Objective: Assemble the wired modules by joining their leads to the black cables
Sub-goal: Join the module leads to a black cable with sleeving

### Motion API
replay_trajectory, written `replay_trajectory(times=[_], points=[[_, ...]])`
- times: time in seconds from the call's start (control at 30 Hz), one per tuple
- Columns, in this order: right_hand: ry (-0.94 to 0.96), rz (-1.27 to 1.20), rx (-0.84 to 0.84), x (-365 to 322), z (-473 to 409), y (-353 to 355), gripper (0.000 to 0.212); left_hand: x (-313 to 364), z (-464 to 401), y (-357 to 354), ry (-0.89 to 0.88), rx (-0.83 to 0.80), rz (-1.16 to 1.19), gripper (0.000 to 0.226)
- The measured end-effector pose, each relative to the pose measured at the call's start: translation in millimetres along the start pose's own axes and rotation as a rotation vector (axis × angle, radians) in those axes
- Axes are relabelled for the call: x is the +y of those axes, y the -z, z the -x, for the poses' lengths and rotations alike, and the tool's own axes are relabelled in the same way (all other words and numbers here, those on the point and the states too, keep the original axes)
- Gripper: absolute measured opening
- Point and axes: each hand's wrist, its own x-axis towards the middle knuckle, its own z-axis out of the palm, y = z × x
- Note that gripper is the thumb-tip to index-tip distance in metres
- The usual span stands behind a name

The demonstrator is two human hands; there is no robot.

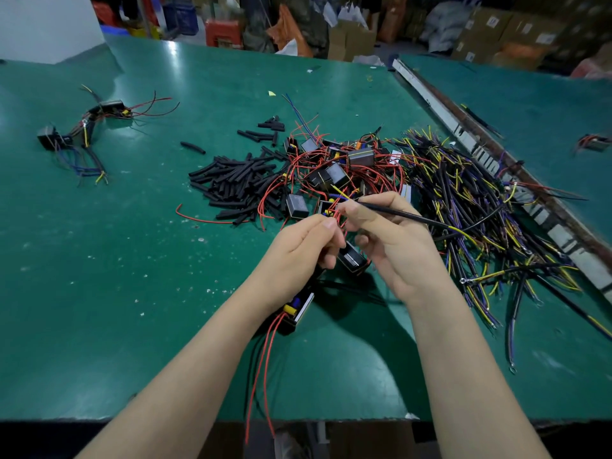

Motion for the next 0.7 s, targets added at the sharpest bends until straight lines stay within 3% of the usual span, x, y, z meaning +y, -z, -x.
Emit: replay_trajectory(times=[0.17,0.37,0.7], points=[[-0.071,-0.108,0.028,-2.9,-0.4,-0.8,0.022,3.8,2.2,0.9,0.025,-0.030,0.072,0.039],[-0.061,-0.001,0.016,1.7,-0.5,0.7,0.014,7.4,2.9,-1.0,0.036,-0.048,0.095,0.040],[-0.081,-0.043,-0.027,-0.8,-0.7,0.5,0.022,4.3,0.8,-1.5,0.059,-0.033,0.144,0.041]])
